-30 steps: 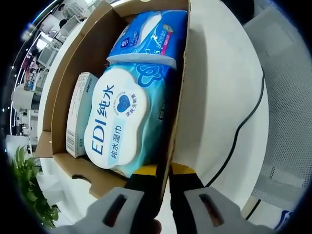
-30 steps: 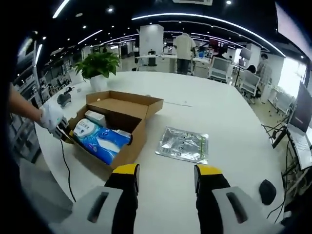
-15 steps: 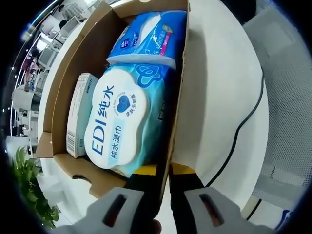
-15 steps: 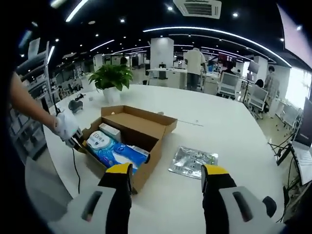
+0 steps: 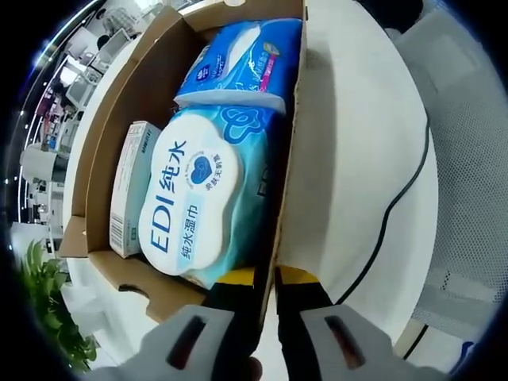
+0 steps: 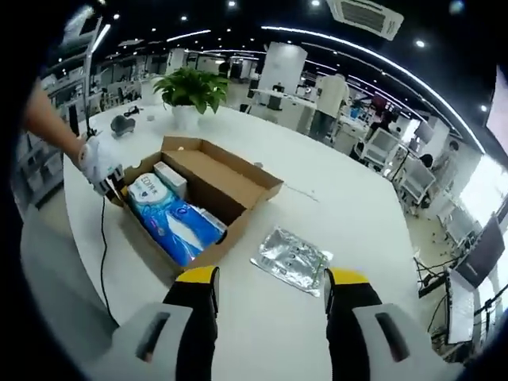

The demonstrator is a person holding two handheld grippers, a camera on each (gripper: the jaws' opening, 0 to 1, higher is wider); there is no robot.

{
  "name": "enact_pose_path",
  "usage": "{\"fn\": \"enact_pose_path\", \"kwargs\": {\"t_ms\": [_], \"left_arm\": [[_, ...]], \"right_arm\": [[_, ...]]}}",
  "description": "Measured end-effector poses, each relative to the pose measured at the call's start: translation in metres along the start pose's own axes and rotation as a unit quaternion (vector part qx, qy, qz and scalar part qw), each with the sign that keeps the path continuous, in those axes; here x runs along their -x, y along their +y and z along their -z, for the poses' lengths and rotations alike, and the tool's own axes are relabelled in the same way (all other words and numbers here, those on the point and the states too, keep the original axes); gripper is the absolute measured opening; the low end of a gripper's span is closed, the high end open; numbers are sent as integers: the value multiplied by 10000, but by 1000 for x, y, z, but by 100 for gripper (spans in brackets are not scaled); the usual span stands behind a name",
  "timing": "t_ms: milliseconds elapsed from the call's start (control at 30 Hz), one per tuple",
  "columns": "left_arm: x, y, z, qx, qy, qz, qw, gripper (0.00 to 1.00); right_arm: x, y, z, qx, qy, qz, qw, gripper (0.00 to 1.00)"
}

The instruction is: Operate the shoe box by opening the lid, removing the specified soft item, and placing it in the target area until the item is outside and the box remains undamaged.

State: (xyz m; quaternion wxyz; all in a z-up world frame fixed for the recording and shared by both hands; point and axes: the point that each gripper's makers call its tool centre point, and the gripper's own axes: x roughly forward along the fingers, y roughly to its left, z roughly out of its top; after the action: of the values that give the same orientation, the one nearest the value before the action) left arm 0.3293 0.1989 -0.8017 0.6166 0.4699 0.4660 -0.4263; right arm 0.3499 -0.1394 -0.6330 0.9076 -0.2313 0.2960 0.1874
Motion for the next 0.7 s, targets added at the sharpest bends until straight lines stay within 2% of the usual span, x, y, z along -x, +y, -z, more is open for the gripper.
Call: {"fn": "enact_pose_path", "kwargs": {"t_ms": [33, 133, 233, 267, 333, 533, 700], "left_arm": [[0, 0, 0, -2, -3, -9, 10000, 6], [1, 0, 0, -1, -2, -16, 10000, 6], [0, 0, 0, -8, -5, -7, 10000, 6], [0, 0, 0, -15, -2, 1, 10000, 6], [0, 0, 0, -19, 2, 14, 10000, 6], [0, 0, 0, -33, -4, 8, 10000, 6], [0, 0, -1, -37, -2, 11, 10000, 6]], "right_arm": [[0, 1, 0, 3, 72, -48, 10000, 52], [0, 1, -9, 61, -6, -106, 9999, 52], [0, 9, -23, -37, -205, -395, 9990, 49], [1, 17, -27, 34, -244, -637, 9977, 47], [0, 22, -31, 173, -205, -800, 9964, 41], [0, 29, -51, 348, -356, -957, 9942, 44], [-5, 43, -56, 760, -234, -1282, 9886, 44]]}}
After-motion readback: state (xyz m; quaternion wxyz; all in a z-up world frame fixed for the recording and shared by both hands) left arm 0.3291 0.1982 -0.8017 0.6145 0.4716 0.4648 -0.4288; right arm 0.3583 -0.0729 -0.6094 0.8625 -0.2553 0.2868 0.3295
